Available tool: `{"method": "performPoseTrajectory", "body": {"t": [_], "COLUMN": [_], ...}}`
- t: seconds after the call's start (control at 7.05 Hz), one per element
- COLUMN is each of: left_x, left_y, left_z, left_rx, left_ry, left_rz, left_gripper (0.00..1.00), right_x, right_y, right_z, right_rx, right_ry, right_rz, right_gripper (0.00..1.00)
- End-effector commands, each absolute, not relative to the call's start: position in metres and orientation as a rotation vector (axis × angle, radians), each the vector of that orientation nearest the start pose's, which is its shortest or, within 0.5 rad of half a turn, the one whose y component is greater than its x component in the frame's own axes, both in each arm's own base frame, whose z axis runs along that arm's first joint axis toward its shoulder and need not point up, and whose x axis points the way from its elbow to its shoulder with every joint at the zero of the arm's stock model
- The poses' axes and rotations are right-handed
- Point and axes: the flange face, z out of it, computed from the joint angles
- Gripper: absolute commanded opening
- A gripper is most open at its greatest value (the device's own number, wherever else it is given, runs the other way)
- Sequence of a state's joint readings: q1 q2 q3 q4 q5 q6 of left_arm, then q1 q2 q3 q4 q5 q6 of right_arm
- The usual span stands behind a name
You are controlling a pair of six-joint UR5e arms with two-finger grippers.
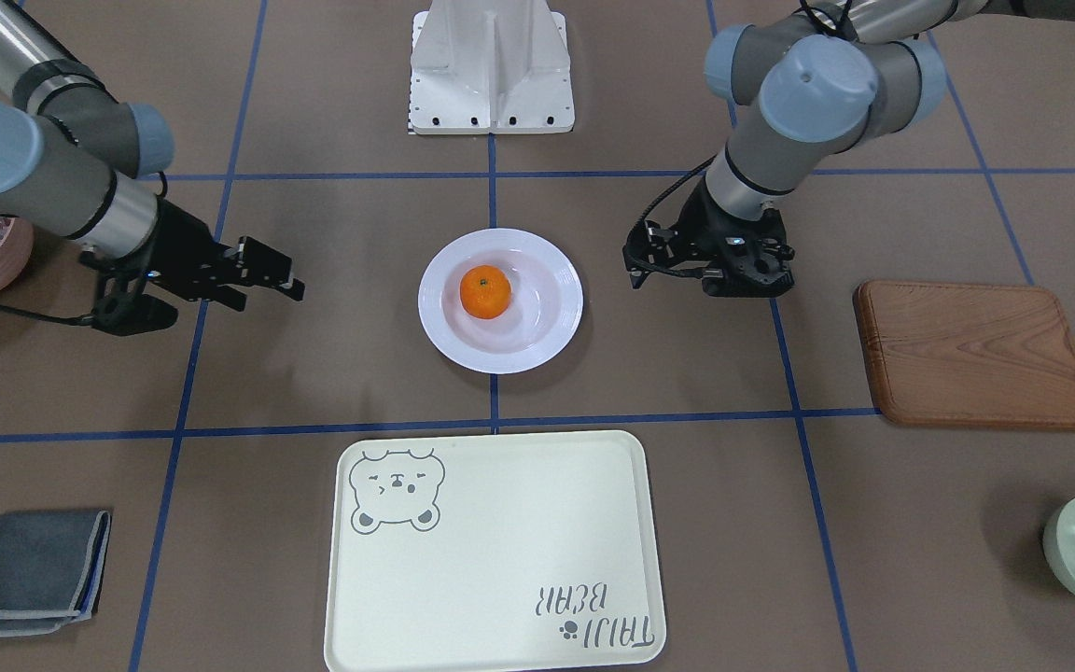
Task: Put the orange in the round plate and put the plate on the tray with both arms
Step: 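Withdraw the left gripper from the plate while the right gripper reaches toward the plate rim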
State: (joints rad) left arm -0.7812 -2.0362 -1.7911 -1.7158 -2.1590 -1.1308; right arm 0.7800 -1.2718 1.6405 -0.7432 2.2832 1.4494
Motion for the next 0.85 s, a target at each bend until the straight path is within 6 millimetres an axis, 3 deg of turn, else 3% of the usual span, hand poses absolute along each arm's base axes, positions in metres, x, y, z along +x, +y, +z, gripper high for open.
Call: {"method": "performPoseTrajectory", "body": {"t": [0.0,0.14,0.43,0.57,0.71], "left_x": [0.357,0.356,0.355,0.355,0.356], "left_y": [-0.506,-0.506,-0.507,-0.507,-0.507], "left_z": [0.298,0.299,0.299,0.298,0.301], "left_rx": [0.027,0.026,0.028,0.029,0.026], "left_ry": [0.958,0.957,0.955,0.956,0.952], "left_rz": [-0.06,-0.061,-0.065,-0.064,-0.065], "left_gripper": [0.98,0.98,0.98,0.98,0.98], "right_x": [-0.427,-0.434,-0.439,-0.441,-0.456], "right_y": [-0.424,-0.413,-0.406,-0.406,-0.402], "right_z": [0.345,0.351,0.402,0.402,0.388], "right_rx": [-0.078,-0.094,-0.103,-0.092,-0.079], "right_ry": [-1.462,-1.556,-1.73,-1.737,-1.76], "right_rz": [0.243,0.264,0.313,0.331,0.338], "right_gripper": [0.99,0.98,0.99,0.99,0.99]}}
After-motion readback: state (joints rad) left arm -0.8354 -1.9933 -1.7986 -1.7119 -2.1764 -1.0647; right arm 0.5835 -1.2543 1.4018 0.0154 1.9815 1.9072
